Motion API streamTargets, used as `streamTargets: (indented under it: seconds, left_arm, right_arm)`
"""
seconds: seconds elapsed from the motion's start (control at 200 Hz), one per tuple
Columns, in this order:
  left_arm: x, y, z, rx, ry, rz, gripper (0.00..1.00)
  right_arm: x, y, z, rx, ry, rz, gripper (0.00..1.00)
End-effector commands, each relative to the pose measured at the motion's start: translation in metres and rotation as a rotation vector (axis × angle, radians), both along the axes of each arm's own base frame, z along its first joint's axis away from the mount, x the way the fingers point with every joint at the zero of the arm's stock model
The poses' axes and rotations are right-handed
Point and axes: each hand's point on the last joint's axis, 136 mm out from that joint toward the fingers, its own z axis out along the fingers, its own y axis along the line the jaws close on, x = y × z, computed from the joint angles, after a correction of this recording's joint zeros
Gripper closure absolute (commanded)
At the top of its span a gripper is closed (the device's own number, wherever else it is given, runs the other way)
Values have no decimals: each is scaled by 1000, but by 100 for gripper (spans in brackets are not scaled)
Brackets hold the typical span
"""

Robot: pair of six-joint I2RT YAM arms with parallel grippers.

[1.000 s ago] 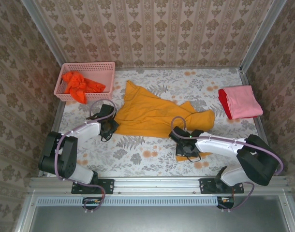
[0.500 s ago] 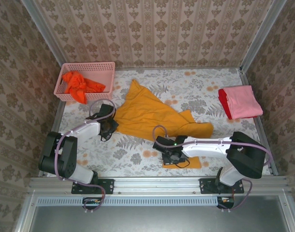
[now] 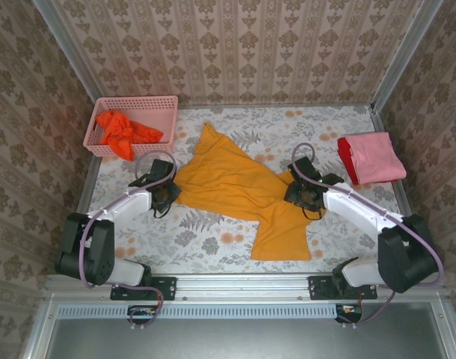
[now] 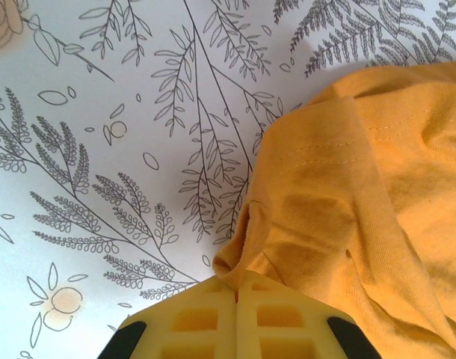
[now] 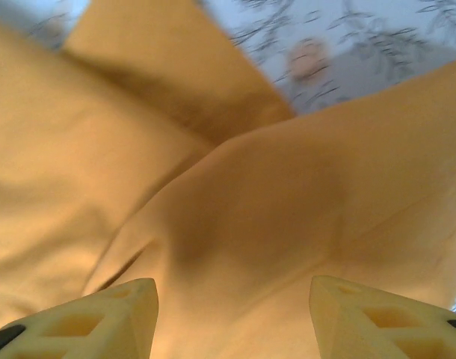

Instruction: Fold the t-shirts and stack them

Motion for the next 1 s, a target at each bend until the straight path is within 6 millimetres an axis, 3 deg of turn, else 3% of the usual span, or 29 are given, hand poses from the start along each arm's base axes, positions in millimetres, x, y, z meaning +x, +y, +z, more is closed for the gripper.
streamTargets:
  seconds: [0.0,0.12,0.225,0.395,0.515,0.64,0.76,0.83,0.915,0.995]
  left_arm:
    - [0,5,2,17,-11,-1,100]
    - [-1,5,-2,11,-2,7,100]
    - [-4,5,-4,9,4,5,100]
    - [-5,8,-6,4,3,14,100]
    - [-3,7,-7,-7,-1,20,100]
    - [-1,7,-6,-11,-12,23,100]
    - [-1,8,-8,-19,-12,26,100]
    - [-3,8,-9,-21,-8,29,100]
    - [-7,11,-9,-23,-14,45,100]
    - [-12,15,-9,-22,-20,63,100]
  right_arm:
    - [12,-3,-14,7,48,11,48]
    - [39,-4,-21,-16,32,25,72]
    - [63,-3,-17,-28,16,42,100]
    - [110,7,12,-50,-82,105,100]
    - [132,13,24,-51,-109,113,100]
    - [147,20,27,-41,-139,143,93]
    - [150,18,36,-48,-160,177,52]
    - [142,8,48,-62,-202,169,39]
    - [123,-15,53,-71,-232,104,36]
    - [99,-42,44,-62,-223,7,37]
